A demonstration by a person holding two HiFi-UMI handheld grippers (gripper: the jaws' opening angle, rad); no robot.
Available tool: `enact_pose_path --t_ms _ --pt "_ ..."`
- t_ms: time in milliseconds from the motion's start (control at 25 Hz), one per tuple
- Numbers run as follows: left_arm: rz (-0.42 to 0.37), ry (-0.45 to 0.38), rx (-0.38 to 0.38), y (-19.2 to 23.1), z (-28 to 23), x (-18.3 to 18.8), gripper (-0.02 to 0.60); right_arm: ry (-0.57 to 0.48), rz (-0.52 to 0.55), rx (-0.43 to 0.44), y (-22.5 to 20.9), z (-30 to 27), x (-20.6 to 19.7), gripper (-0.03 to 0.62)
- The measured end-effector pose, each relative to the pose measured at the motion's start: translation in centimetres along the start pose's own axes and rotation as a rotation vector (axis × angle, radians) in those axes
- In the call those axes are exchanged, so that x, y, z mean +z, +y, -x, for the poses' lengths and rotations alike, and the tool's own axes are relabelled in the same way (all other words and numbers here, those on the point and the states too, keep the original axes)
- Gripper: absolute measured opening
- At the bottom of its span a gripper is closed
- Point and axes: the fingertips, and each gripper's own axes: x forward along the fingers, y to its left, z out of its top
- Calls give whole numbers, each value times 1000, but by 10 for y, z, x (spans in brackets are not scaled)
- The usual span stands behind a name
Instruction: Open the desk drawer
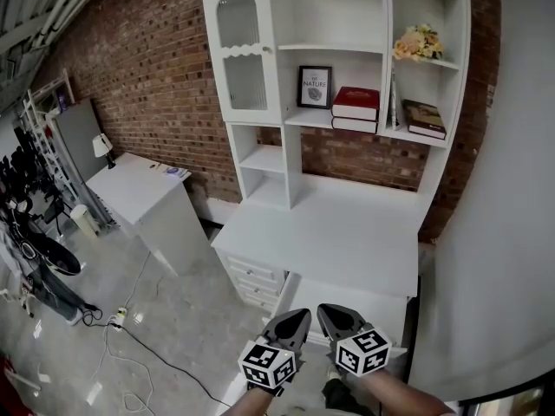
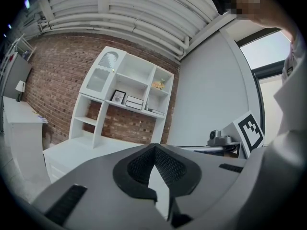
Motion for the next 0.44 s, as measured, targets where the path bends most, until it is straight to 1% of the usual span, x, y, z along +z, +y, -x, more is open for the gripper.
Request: enact_pose_path --t_ms 440 --pt "6 5 -6 0 -8 -7 12 4 -8 -5 -8 -2 -6 17"
